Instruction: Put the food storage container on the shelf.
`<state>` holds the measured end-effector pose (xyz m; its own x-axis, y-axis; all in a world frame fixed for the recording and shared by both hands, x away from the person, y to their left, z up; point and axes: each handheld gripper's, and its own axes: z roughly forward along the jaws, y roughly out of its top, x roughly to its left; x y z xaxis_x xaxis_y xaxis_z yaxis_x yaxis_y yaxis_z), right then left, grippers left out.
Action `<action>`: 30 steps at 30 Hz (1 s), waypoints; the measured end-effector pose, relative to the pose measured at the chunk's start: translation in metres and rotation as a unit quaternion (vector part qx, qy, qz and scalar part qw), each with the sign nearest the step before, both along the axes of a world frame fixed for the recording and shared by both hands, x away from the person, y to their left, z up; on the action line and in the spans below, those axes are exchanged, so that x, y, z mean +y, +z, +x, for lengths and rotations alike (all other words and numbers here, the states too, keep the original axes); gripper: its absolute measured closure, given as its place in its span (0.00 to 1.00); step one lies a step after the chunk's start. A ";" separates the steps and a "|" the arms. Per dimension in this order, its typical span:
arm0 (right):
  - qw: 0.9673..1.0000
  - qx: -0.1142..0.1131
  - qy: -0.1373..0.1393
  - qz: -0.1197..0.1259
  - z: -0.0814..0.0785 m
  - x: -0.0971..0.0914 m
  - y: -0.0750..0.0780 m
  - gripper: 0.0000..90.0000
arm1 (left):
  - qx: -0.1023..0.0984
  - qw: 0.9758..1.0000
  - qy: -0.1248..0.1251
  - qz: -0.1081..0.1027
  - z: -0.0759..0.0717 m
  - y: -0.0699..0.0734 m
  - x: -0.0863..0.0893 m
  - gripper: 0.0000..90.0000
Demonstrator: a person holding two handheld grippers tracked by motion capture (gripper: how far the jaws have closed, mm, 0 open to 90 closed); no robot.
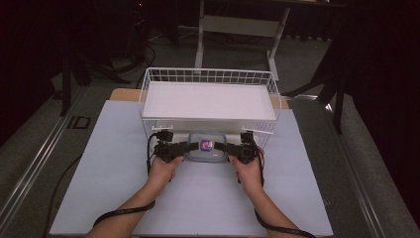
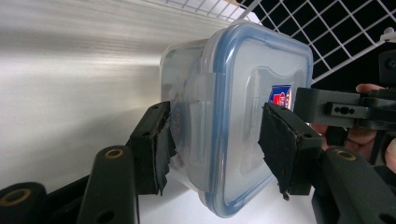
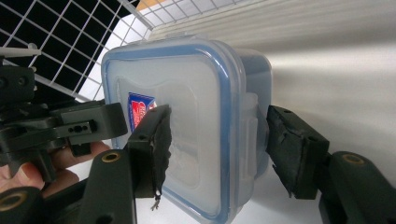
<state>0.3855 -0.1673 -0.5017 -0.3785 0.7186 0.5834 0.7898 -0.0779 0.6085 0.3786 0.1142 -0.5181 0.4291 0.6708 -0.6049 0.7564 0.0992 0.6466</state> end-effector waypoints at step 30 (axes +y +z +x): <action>0.999 -0.036 -0.022 -0.026 0.031 0.008 -0.010 0.37 | -0.023 1.000 0.001 0.008 0.023 -0.010 -0.003 0.36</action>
<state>0.4163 -0.1591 -0.5116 -0.3860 0.7642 0.5167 0.7407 -0.0771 0.6674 0.4016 0.1114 -0.5284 0.4543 0.6816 -0.5736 0.7258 0.0902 0.6820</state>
